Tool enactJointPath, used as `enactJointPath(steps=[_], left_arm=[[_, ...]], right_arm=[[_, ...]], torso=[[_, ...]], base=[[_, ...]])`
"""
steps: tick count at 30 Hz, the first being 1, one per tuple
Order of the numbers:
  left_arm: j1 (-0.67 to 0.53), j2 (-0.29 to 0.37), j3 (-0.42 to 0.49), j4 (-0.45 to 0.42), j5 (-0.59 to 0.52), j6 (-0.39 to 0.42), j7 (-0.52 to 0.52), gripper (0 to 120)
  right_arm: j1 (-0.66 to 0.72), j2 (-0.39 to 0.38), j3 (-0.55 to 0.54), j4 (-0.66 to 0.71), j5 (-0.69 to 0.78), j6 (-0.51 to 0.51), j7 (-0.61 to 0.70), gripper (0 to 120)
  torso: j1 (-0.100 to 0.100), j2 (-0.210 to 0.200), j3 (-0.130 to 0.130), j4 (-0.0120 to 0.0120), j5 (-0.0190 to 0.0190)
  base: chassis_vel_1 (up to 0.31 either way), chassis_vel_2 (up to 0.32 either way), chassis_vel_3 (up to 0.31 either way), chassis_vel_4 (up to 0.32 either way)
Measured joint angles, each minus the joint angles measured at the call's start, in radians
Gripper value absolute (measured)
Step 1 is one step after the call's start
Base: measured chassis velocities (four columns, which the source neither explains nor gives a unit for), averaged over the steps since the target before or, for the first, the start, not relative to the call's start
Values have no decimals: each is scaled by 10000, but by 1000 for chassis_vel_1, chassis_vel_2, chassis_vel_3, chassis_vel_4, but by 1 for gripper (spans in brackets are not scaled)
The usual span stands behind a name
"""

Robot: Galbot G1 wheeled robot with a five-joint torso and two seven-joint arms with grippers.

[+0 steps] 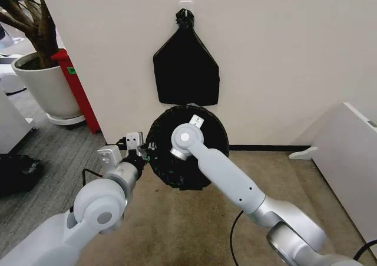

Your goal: Place the garbage bag over the trash bin.

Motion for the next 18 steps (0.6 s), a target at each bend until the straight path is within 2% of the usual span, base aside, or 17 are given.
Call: enactJointPath(steps=[6, 11, 18], left_arm=[[-23, -83, 64, 172, 48, -5, 21, 0], [-8, -54, 87, 74, 51, -12, 24, 0], [185, 32, -28, -70, 81, -21, 96, 0]], right_arm=[[152, -18, -179, 599, 332, 125, 225, 0], [213, 403, 43, -94, 41, 97, 25, 0], [65, 414, 195, -468, -235, 41, -173, 0]], torso=[[0, 1, -1, 0, 0], [0, 0, 0, 1, -1], [0, 0, 0, 1, 0]], base=[[0, 0, 0, 0], [0, 0, 0, 0], [0, 0, 0, 0]])
